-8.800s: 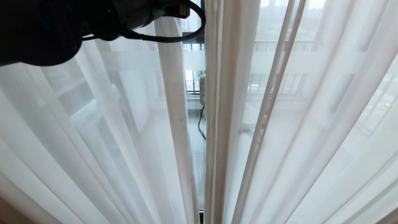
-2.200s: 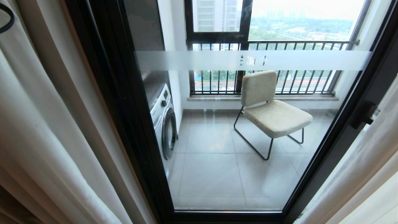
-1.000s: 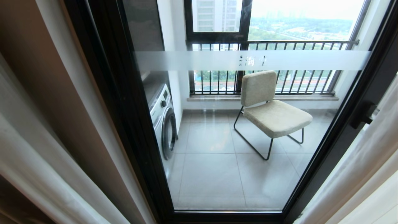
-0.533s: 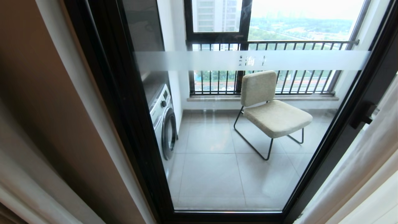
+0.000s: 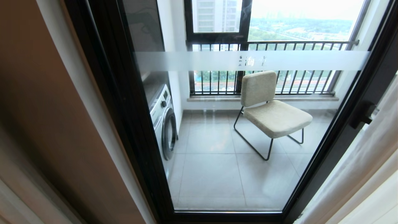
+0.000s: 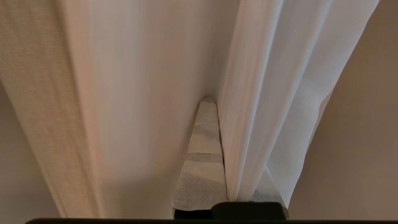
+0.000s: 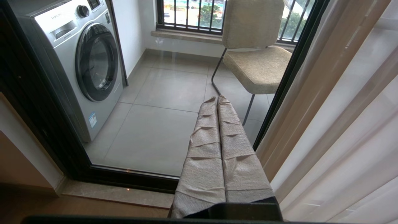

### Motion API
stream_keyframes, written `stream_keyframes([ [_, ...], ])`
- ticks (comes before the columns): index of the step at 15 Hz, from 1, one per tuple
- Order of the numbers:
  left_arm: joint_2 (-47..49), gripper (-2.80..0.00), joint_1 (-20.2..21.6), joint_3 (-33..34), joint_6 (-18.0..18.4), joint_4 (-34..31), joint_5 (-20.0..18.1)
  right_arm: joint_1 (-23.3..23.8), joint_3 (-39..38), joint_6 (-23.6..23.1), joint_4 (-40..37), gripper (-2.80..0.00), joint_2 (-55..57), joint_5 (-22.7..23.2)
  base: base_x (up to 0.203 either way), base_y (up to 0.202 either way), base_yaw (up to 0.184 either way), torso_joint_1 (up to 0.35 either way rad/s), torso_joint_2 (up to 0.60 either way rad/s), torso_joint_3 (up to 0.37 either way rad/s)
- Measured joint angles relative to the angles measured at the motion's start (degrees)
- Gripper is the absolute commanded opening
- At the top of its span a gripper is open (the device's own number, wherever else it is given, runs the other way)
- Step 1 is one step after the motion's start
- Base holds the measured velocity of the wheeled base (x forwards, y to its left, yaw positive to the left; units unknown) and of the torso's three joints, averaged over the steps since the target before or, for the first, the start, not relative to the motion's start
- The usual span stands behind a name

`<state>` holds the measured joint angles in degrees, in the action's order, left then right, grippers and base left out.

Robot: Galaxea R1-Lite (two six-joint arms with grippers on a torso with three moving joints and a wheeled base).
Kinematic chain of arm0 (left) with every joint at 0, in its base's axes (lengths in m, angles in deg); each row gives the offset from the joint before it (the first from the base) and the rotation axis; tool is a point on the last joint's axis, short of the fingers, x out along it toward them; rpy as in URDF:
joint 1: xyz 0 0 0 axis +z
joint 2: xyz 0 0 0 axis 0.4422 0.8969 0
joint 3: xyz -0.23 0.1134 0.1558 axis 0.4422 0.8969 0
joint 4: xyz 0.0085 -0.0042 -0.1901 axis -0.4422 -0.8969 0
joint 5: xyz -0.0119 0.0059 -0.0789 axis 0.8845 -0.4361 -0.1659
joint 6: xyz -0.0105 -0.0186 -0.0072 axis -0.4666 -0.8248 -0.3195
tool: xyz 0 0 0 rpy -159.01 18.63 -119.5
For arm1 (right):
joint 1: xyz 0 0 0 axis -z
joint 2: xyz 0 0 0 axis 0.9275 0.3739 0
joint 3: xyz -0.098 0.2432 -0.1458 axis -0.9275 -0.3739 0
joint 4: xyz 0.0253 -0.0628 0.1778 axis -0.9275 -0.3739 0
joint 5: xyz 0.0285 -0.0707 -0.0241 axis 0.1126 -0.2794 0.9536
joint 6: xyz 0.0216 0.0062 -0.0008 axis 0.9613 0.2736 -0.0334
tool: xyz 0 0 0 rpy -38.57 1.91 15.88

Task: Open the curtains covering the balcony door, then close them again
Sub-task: Pull the inner curtains open on both sides

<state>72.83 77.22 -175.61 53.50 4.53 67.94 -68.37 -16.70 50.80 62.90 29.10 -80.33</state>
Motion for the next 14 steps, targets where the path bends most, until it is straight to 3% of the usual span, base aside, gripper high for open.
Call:
stream_keyframes([
  [2,0.07,-2.80,-1.59,-0.54,0.00,0.13,-0.34,0.00,0.00,-0.02,0.03,-2.80,0.00,0.00,0.000,0.000,0.000,0.000,0.00,0.000],
  [8,-1.41,-2.80,-8.89,-1.82,0.00,0.05,-9.07,0.00,0.00,-0.02,0.00,-2.80,0.00,0.00,0.000,0.000,0.000,0.000,0.00,0.000],
  [14,-3.72,-2.80,-14.74,-2.20,0.03,0.53,-9.30,0.00,0.00,-0.02,0.02,-2.80,0.00,-0.01,0.000,0.000,0.000,0.000,0.00,0.000],
])
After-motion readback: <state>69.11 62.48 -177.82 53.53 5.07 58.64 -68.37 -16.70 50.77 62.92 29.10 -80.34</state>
